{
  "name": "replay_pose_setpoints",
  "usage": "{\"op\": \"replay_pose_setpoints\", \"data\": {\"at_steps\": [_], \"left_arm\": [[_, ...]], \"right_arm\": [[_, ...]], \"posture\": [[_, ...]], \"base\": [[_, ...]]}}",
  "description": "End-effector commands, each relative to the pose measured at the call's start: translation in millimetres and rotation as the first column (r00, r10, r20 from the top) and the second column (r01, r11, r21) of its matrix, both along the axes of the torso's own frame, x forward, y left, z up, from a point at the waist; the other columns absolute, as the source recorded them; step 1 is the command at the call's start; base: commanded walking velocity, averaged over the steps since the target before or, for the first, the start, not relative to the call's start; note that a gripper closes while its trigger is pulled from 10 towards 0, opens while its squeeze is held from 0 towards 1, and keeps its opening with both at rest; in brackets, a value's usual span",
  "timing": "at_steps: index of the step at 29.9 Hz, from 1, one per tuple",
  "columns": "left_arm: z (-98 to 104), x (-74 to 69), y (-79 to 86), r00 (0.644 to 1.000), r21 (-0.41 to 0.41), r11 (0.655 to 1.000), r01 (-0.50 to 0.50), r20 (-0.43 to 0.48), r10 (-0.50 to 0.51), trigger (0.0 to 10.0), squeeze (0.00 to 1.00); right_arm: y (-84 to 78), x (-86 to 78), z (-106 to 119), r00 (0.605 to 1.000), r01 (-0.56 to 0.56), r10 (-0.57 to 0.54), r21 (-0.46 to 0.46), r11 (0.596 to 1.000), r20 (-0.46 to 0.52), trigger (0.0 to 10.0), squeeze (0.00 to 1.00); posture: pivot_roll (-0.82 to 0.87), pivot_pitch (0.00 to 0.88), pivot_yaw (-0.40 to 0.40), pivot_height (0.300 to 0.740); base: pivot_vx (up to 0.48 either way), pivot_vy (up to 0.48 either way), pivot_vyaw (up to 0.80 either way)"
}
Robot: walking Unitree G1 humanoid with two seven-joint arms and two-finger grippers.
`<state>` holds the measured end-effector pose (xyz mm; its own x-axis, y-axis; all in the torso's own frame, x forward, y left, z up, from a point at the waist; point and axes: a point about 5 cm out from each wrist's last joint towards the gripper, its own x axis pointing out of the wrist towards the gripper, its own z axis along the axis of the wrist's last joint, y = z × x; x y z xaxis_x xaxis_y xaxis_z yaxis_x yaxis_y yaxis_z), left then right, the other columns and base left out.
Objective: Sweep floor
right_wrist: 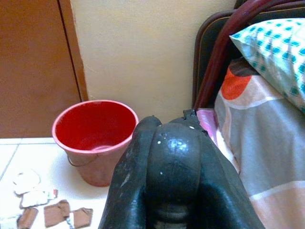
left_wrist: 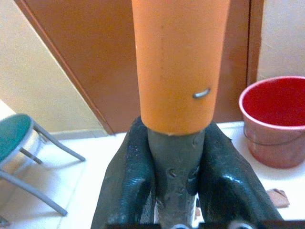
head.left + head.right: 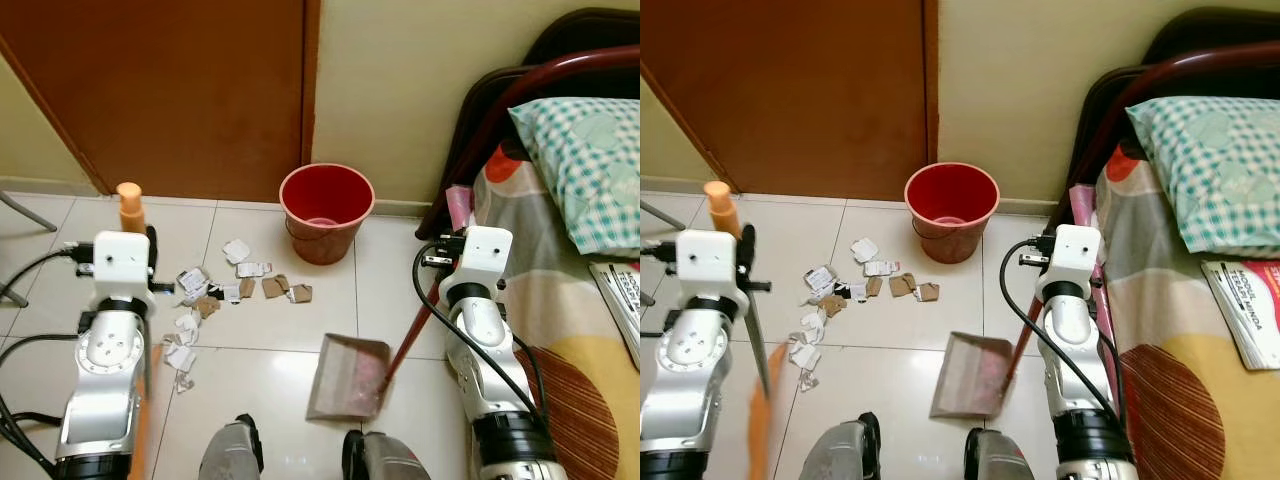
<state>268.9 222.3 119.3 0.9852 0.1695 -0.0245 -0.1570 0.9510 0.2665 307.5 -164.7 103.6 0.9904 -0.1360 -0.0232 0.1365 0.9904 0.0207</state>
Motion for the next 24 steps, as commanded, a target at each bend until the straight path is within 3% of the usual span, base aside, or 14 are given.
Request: {"op": "replay_pose_setpoints", "data": {"at_steps": [1, 7, 10, 11, 15, 16, 20, 24], "left_arm": [[10, 1.2, -1.3, 0.999, 0.012, 1.000, 0.001, 0.047, -0.002, 10.0, 0.00], [8, 5.3, -17.6, 0.998, -0.074, 0.997, 0.028, 0.050, -0.025, 10.0, 0.00], [12, 10.2, -34.4, 0.992, -0.120, 0.987, 0.109, 0.077, -0.100, 10.0, 0.00], [13, 12.0, -46.2, 0.984, -0.156, 0.973, 0.168, 0.087, -0.156, 10.0, 0.00], [13, 13.4, -58.9, 0.972, -0.186, 0.955, 0.230, 0.094, -0.216, 10.0, 0.00], [14, 14.5, -71.9, 0.956, -0.199, 0.935, 0.292, 0.095, -0.278, 10.0, 0.00], [15, 15.1, -87.4, 0.935, -0.214, 0.910, 0.356, 0.098, -0.342, 10.0, 0.00], [19, 15.6, -91.1, 0.924, -0.229, 0.896, 0.381, 0.117, -0.363, 10.0, 0.00]], "right_arm": [[-4.2, 0.7, 2, 1.000, 0.014, -0.015, 0.005, 1.000, 0.013, 10.0, 0.00], [-1.4, 3.7, 3, 1.000, 0.015, -0.015, 0.025, 1.000, 0.013, 10.0, 0.00], [3.6, 6.7, 4, 1.000, 0.010, -0.010, 0.054, 0.999, 0.012, 10.0, 0.00], [7.2, 8.3, 6, 1.000, 0.001, -0.002, 0.059, 0.998, 0.015, 10.0, 0.00], [9.6, 9.6, 6, 1.000, -0.005, 0.004, 0.064, 0.998, 0.015, 10.0, 0.00], [10.9, 10.5, 5, 1.000, -0.008, 0.007, 0.070, 0.998, 0.010, 10.0, 0.00], [13.0, 11.2, 2, 1.000, -0.010, 0.011, 0.084, 0.996, -0.007, 10.0, 0.00], [15.5, 10.5, -1, 0.999, -0.021, 0.023, 0.085, 0.996, -0.023, 10.0, 0.00]], "posture": [[0.03, 0.192, -0.033, 0.740], [0.02, 0.197, -0.035, 0.740], [0.02, 0.199, -0.035, 0.740], [0.02, 0.200, -0.035, 0.740], [0.02, 0.201, -0.035, 0.740], [0.02, 0.201, -0.035, 0.740], [0.02, 0.203, -0.034, 0.740], [0.02, 0.205, -0.032, 0.740]], "base": [[0.000, 0.000, 0.00], [0.000, 0.000, 0.00], [0.000, 0.000, 0.00], [0.000, 0.000, 0.00], [0.000, 0.000, 0.00], [0.000, 0.000, 0.00], [0.000, 0.000, 0.00], [0.000, 0.000, 0.00]]}}
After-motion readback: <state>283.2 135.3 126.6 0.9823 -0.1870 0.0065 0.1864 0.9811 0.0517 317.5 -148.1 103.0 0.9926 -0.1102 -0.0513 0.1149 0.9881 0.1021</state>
